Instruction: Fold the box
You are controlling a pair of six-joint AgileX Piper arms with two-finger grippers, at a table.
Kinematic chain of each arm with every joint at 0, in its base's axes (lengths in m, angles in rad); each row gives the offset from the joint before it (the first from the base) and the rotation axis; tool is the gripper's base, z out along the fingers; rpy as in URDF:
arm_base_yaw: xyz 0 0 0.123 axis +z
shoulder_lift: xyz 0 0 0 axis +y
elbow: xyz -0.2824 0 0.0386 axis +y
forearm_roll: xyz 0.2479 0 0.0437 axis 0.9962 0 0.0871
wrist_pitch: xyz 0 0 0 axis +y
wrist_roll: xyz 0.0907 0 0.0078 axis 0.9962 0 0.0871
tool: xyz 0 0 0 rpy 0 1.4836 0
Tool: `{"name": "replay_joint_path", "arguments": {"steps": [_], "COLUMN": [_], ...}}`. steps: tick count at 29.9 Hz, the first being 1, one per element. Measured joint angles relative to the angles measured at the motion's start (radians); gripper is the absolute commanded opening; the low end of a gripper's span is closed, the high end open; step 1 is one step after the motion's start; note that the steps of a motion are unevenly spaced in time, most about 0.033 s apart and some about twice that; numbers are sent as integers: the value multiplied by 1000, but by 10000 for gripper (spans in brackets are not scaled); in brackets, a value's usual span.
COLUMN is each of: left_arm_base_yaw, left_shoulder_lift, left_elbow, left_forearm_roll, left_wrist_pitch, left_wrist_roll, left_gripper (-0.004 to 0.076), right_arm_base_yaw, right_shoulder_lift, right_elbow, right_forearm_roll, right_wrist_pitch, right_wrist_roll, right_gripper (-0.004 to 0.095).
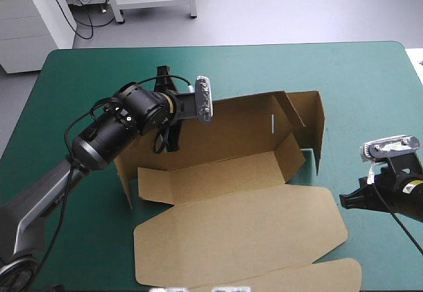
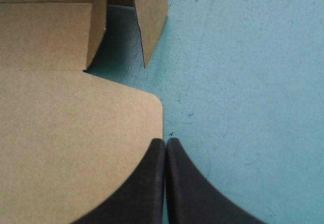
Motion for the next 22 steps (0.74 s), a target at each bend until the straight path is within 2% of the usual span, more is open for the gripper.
{"name": "replay_joint_path", "arguments": {"steps": [7,14,19,22], "left_arm_base_yaw": [-97,-185,-244,-282], "left_shoulder_lift": [1,1,-3,-7], "left_elbow": [0,61,179,249], "left_forearm_roll": [6,115,348,564], "left_wrist_pitch": [-65,-217,-316,-342], "left_wrist_roll": [14,-37,-203,-383], "left_gripper": [-10,-10,-10,-10], "right_arm_base_yaw": [0,0,0,0], "right_shoulder_lift": [0,0,0,0], "right_elbow": [0,0,0,0], "right_forearm_roll": [0,0,0,0], "right_wrist_pitch": [0,0,0,0], "right_wrist_roll": [0,0,0,0], "right_gripper": [-19,-19,-19,-19]}}
